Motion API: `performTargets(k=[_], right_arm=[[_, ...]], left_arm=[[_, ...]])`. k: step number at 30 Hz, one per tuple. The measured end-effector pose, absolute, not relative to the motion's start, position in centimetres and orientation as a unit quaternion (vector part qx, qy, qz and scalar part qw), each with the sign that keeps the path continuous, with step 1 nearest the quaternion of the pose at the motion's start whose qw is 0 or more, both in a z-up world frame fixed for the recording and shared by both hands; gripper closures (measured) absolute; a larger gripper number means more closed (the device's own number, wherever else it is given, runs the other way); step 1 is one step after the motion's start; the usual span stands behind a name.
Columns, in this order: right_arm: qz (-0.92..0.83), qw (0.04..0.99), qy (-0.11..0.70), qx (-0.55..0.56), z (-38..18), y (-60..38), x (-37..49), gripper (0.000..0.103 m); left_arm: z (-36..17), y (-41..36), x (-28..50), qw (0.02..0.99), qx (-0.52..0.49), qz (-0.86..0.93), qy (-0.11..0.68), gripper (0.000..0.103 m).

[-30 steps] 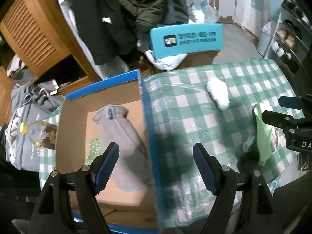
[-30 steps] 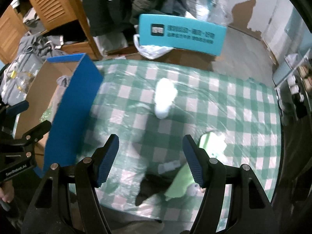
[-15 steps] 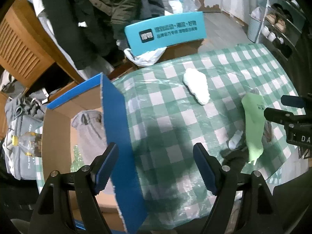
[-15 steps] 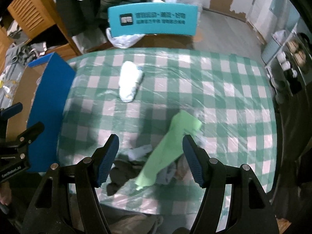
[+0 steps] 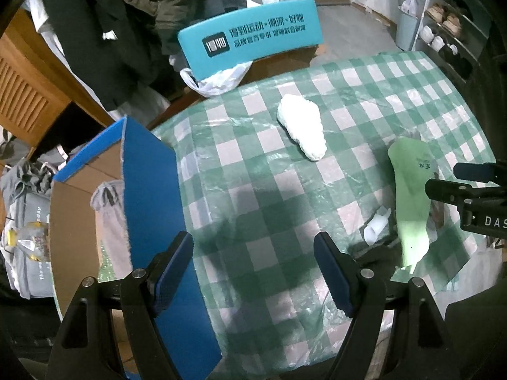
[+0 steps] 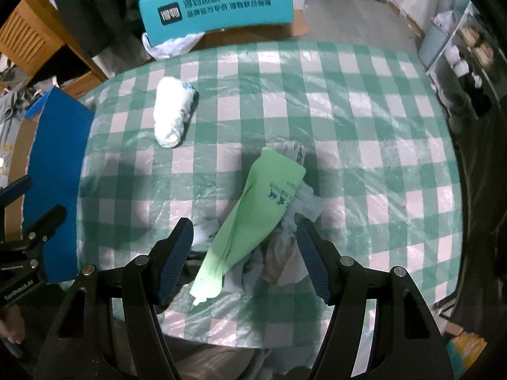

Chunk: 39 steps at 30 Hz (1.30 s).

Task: Organize soft objects
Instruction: 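Move both tools back over the table toward the light-green packet, then close the right tool on the light-green packet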

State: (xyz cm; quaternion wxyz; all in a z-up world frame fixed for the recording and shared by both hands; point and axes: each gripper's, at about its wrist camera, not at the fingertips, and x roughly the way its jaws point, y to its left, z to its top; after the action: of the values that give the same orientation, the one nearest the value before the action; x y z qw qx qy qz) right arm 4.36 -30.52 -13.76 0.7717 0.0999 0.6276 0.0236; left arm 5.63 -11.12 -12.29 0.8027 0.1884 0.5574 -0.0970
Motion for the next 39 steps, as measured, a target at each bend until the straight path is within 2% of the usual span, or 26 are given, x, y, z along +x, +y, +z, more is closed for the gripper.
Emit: performTargets(k=[22, 25, 28, 30, 31, 35, 39], right_arm=[[0.027, 0.722, 0.673, 0.159, -18.9, -30.3, 5.4, 0.036], [0.027, 0.722, 0.672, 0.162, -19.1, -30.2, 5.8, 0.047], [0.031, 0.721, 0.672, 0.165, -19.3, -30.1, 6.1, 0.067], [0.033, 0.721, 0.672, 0.167, -19.4, -30.0, 6.2, 0.085], [0.033, 0.721, 0.671, 0.167, -19.5, -30.0, 6.2, 0.089], [0.041, 0.728, 0.662, 0.173, -18.8, -29.9, 6.5, 0.094], [0.051, 0.74, 0.647, 0.175, -17.6, -29.9, 6.8, 0.095]], left_arm=[[-15.3, -12.0, 7.5, 0.783, 0.177, -0.106, 0.587, 0.023], [-15.5, -11.9, 7.8, 0.781, 0.176, -0.105, 0.59, 0.023], [-15.8, -11.7, 8.0, 0.779, 0.173, -0.104, 0.594, 0.023], [-16.0, -11.7, 8.1, 0.778, 0.173, -0.104, 0.595, 0.023], [-16.0, -11.7, 8.1, 0.777, 0.173, -0.104, 0.596, 0.023], [-16.2, -11.7, 8.3, 0.775, 0.171, -0.105, 0.599, 0.023], [-16.3, -12.0, 8.6, 0.775, 0.168, -0.107, 0.6, 0.023]])
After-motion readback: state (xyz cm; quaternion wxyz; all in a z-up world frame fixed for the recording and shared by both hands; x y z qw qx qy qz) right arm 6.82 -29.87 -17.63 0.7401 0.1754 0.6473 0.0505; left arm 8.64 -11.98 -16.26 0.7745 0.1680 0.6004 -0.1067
